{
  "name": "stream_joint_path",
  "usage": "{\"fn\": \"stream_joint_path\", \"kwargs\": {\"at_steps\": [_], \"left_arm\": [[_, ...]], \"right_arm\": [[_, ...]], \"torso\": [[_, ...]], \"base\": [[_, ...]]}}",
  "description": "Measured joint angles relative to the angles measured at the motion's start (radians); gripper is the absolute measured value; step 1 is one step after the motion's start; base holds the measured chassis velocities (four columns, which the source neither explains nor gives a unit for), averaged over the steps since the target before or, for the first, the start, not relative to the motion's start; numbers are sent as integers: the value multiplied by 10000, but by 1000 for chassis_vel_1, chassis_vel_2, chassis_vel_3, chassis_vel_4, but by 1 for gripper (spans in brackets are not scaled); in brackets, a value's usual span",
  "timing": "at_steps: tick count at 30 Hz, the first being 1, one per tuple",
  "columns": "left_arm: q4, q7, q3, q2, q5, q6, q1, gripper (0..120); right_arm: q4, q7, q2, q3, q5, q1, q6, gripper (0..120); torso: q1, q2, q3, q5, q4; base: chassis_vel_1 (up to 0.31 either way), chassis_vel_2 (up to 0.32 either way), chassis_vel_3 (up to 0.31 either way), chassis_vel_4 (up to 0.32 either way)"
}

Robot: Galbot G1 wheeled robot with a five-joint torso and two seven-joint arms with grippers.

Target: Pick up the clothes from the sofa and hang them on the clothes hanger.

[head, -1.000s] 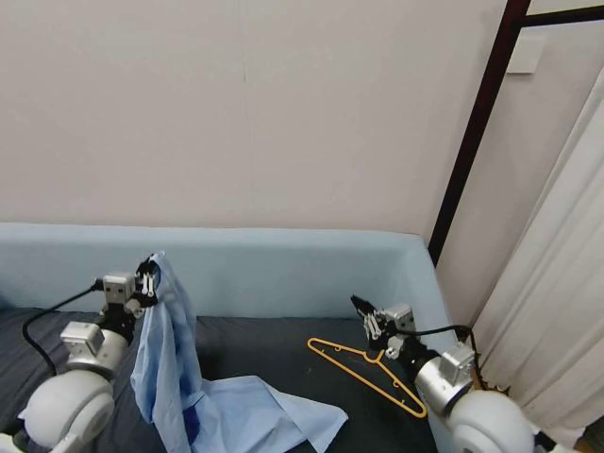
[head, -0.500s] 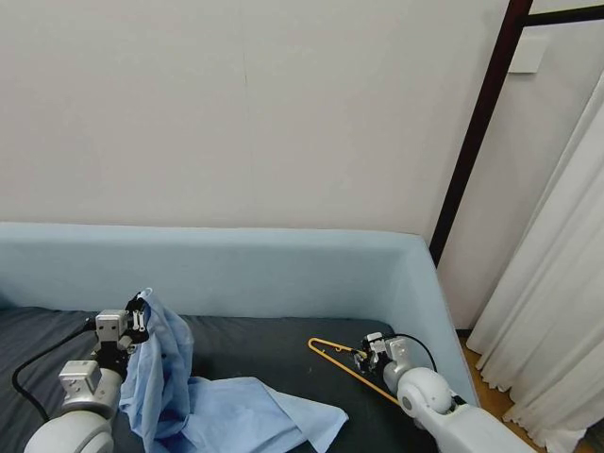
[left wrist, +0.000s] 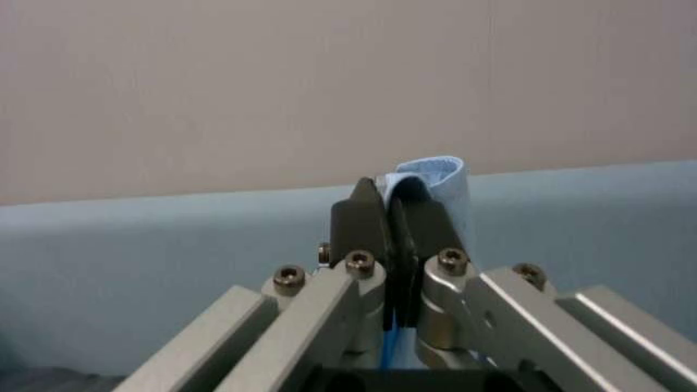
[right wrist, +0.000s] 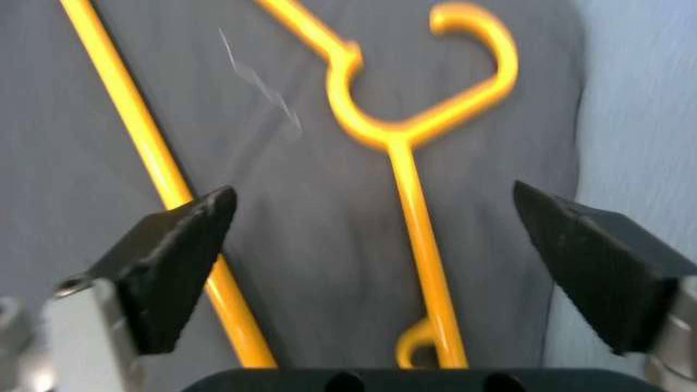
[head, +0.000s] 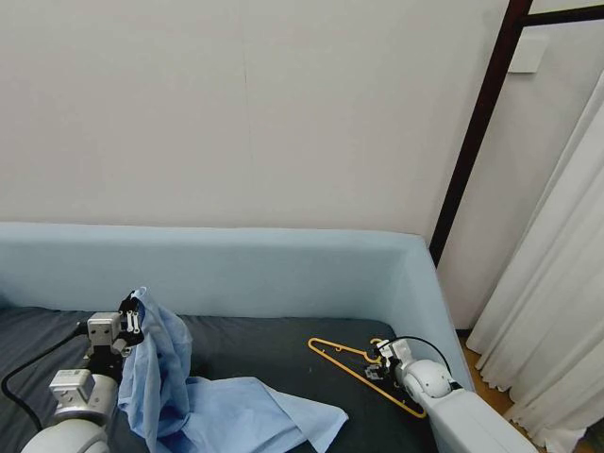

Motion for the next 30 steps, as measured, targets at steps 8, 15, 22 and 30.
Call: {"fn": "stream_joint_path", "kwargs": {"at_steps": [8,15,22,30], "left_arm": [[34,2,160,-21,6,-10,-209,0],[63,-3,174,-6,-12,-20,-276,0],[122,-21,167,28,-33,-78,-280,0],[239,-38,280,56,-56,-89,-453,0]], "right_arm": [[-1443,-1302,194,651,-754,312,923,100],[-2028,-1492,441,729,-1086,605,1028,86],[-2430,-2115,562,783,-1757,693,1071,64],[-2384,-2245,539,705,-1959,722,1101,32]], "torso": [[0,0,0,1,1],[0,0,0,0,3],[-1,2,-2,-1,4],[-1,2,-1,1,1]], "base": [[0,0,0,0],[0,0,0,0],[0,0,0,0],[0,0,0,0]]}}
